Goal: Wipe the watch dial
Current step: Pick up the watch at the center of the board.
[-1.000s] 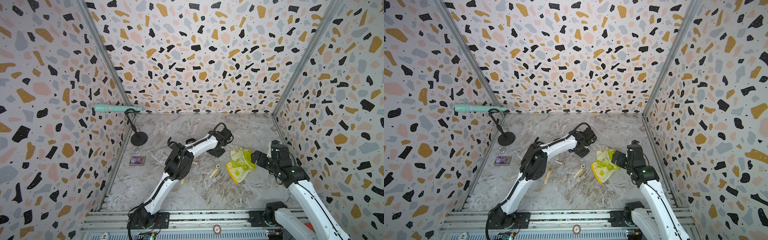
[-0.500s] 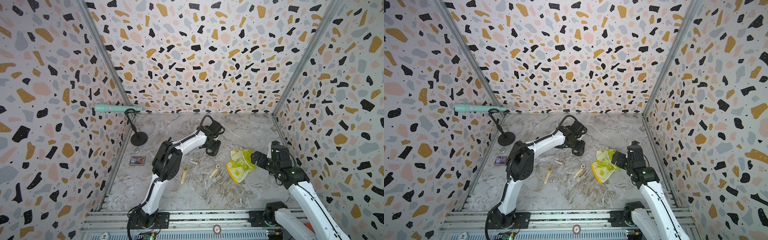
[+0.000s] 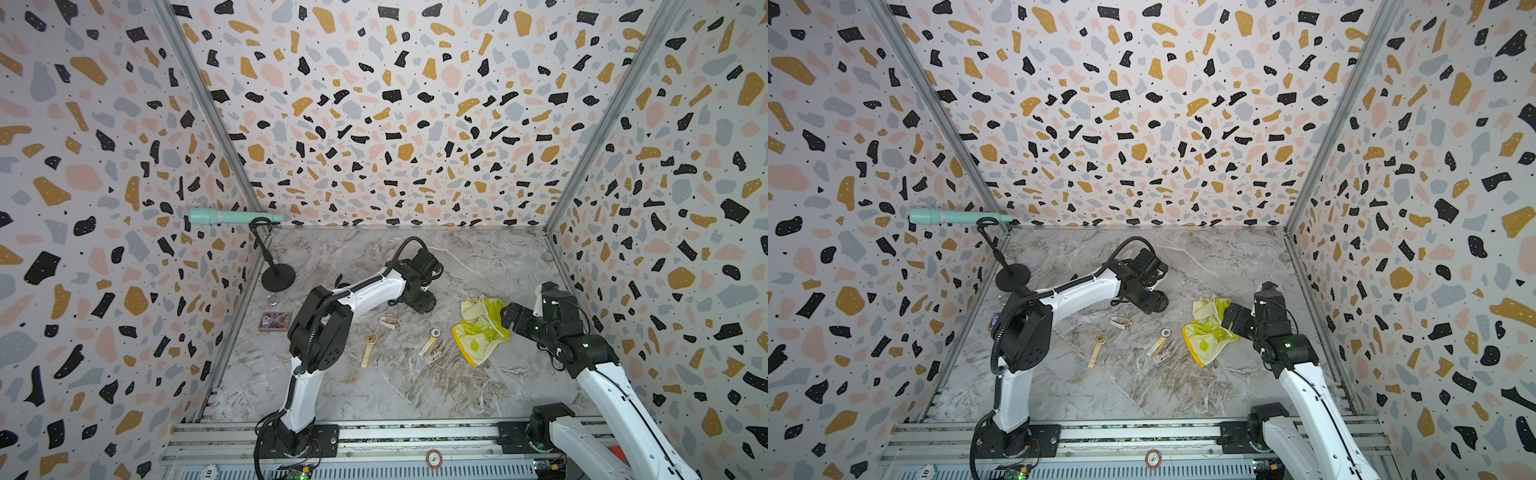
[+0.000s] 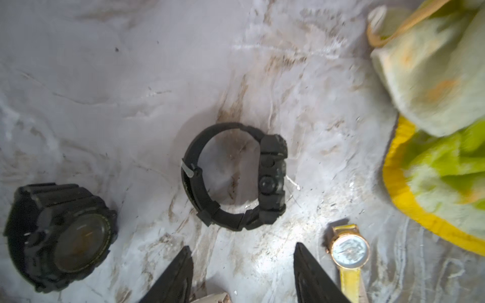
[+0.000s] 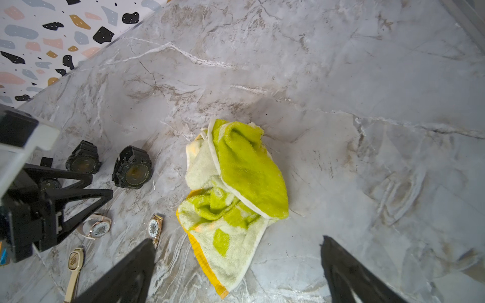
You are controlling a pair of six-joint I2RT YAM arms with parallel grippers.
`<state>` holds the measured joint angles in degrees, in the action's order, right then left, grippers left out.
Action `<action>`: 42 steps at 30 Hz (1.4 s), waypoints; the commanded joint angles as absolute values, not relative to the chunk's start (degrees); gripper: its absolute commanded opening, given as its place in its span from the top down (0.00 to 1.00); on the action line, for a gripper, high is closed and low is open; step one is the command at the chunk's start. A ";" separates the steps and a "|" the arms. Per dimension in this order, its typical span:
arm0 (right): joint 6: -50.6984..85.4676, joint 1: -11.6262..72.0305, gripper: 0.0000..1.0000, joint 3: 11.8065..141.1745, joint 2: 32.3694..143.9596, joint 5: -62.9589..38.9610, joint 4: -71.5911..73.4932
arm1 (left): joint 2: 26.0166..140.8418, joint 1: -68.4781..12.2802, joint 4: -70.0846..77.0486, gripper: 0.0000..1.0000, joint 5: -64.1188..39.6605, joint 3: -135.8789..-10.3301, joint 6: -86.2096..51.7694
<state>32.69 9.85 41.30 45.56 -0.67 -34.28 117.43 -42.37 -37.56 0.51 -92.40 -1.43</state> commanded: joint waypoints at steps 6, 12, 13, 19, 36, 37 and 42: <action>32.19 10.13 0.01 42.60 44.84 -0.77 -35.30 | 114.17 -42.22 -29.64 0.41 1.23 -88.18 7.68; 32.12 10.19 0.01 43.59 44.43 -0.09 -36.65 | 112.55 -42.51 -24.61 0.41 0.97 -86.56 9.70; 32.15 10.13 0.01 43.59 44.26 -0.01 -36.81 | 112.50 -42.51 -24.20 0.41 0.72 -86.32 10.00; 32.68 10.19 0.01 43.69 43.84 0.41 -37.41 | 114.49 -42.84 -25.31 0.42 -0.68 -86.87 11.66; 32.80 10.19 0.01 43.95 45.26 0.53 -36.87 | 116.36 -43.54 -22.36 0.45 -1.98 -82.89 13.01; 32.86 10.17 0.01 44.05 45.31 0.57 -36.83 | 116.55 -43.59 -22.09 0.45 -1.78 -82.80 13.00; 32.70 10.20 0.01 44.55 45.54 0.91 -37.22 | 117.66 -43.59 -20.40 0.45 -1.81 -83.21 12.49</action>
<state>32.73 9.89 41.65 45.45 -0.21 -36.05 116.31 -43.35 -22.46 -1.45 -83.44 12.25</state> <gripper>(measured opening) 0.990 0.549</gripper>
